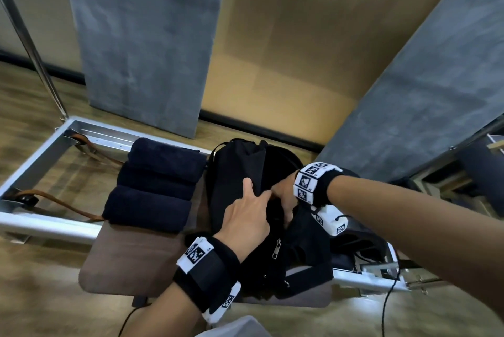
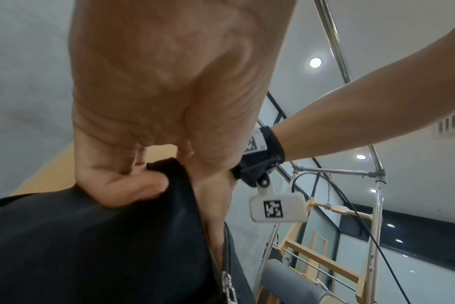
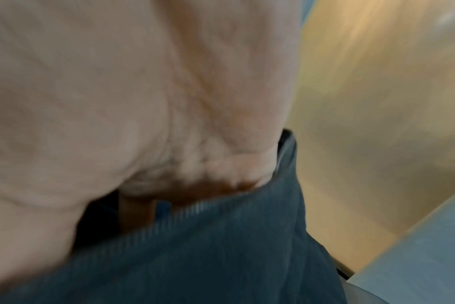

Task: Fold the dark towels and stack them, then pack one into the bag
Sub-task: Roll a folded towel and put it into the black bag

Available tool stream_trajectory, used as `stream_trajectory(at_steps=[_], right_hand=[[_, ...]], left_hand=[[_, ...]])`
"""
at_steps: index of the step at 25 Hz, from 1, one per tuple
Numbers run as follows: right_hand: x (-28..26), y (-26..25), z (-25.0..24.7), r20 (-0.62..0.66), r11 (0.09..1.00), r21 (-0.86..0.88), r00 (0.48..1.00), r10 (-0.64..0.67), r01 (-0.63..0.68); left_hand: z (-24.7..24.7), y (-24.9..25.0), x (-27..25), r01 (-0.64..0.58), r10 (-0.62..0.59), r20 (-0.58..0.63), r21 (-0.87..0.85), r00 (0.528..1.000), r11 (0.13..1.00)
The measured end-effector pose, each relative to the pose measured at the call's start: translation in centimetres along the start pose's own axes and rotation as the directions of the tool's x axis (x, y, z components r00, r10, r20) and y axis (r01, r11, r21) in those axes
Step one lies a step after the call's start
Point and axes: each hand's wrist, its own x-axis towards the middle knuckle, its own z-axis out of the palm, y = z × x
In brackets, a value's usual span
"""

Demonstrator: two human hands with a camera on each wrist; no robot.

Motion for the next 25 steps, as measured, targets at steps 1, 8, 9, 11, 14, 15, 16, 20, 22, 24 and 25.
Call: stream_trajectory(at_steps=[1, 8, 9, 11, 14, 15, 16, 20, 22, 24, 25], right_hand=[[-0.5, 0.4, -0.3, -0.025, 0.998, 0.052, 0.999, -0.028, 0.029], [-3.8, 2.7, 3.1, 0.012, 0.996, 0.080, 0.999, 0.030, -0.031], [-3.9, 3.0, 3.4, 0.013, 0.996, 0.087, 0.999, 0.035, -0.036], [-4.0, 3.1, 3.7, 0.024, 0.995, 0.098, 0.999, 0.026, -0.028], [-4.0, 2.8, 3.8, 0.052, 0.988, 0.154, 0.998, -0.031, 0.022], [-4.0, 2.8, 3.5, 0.039, 0.980, 0.193, 0.998, -0.052, 0.044], [-4.0, 3.0, 2.9, 0.007, 0.964, 0.259, 0.998, -0.064, 0.060], [-5.1, 4.0, -2.5, -0.268, 0.825, 0.520, 0.959, -0.088, 0.221], [-5.5, 3.3, -5.9, -0.477, 0.728, 0.562, 0.873, -0.102, 0.393], [-5.0, 1.5, -8.7, -0.654, 0.647, 0.546, 0.754, -0.069, 0.533], [-4.2, 0.0, -9.9, -0.703, 0.631, 0.527, 0.709, -0.052, 0.569]], left_hand=[[0.1, 0.2, 0.0, 0.015, -0.015, -0.007, 0.012, 1.000, 1.000], [0.1, 0.3, 1.5, 0.149, -0.143, -0.182, 0.022, 0.973, 0.989], [0.0, 0.3, 1.7, 0.136, -0.130, -0.210, 0.016, 0.969, 0.991], [-0.1, 0.4, 2.2, 0.108, -0.098, -0.246, 0.028, 0.964, 0.994], [-0.6, 0.4, 2.9, 0.096, -0.072, -0.242, 0.087, 0.968, 0.992], [-0.7, 0.3, 3.0, 0.089, -0.062, -0.229, 0.110, 0.972, 0.990], [-0.8, 0.0, 3.1, 0.082, -0.052, -0.214, 0.132, 0.975, 0.988], [-0.9, -0.7, 2.1, 0.023, -0.006, -0.180, 0.096, 0.984, 0.995], [-1.3, -1.4, 1.3, -0.024, 0.010, -0.272, -0.050, 0.962, 0.998], [-1.7, -3.3, 1.1, -0.086, -0.062, -0.444, -0.304, 0.894, 0.949], [-2.0, -4.9, 1.1, -0.112, -0.141, -0.524, -0.423, 0.840, 0.899]])
